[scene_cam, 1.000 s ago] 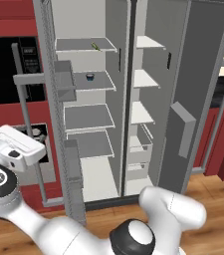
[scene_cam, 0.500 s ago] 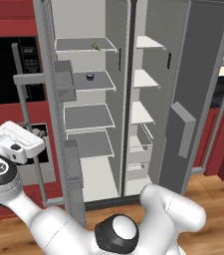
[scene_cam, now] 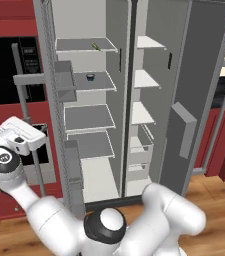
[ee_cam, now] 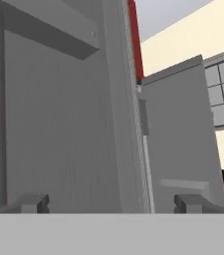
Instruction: Pick up the frozen fish from the freezer, place it on any shelf in the fridge, and close the fridge and freezer doors when done.
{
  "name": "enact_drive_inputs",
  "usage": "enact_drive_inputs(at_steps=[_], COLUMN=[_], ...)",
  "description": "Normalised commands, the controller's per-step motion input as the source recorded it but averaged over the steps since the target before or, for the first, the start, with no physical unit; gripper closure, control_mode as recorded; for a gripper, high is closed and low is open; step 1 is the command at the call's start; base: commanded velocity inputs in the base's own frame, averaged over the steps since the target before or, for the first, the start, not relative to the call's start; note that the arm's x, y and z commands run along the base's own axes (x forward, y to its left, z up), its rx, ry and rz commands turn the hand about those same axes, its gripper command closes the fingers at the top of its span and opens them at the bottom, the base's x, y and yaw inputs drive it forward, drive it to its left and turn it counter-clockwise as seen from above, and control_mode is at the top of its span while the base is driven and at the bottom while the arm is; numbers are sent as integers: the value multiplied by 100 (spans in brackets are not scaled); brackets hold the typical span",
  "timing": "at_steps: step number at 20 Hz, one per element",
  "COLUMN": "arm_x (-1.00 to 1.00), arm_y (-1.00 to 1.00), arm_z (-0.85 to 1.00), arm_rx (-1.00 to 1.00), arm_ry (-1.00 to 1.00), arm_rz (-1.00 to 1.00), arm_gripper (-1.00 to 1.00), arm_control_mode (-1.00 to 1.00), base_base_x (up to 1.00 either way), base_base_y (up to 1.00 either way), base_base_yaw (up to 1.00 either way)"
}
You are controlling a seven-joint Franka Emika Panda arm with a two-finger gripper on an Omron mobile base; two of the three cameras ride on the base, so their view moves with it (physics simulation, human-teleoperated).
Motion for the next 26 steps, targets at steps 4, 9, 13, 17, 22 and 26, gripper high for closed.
enact_drive_inputs(at_steps=[4,9,13,17,22,26], arm_x=[55,40,25,-4,-10,0], arm_y=[11,23,4,-34,-97,-100], arm_z=[-10,-7,0,7,16,14], arm_rx=[-1,0,0,2,7,10], arm_ry=[0,0,0,0,0,0], arm_rz=[-4,-5,-5,-10,-3,-7], arm_gripper=[-100,-100,-100,-100,-100,-100], arm_control_mode=[-100,-100,-100,-100,-100,-100], base_base_x=[0,0,0,0,0,0], base_base_y=[0,0,0,0,0,0], base_base_yaw=[0,0,0,0,0,0])
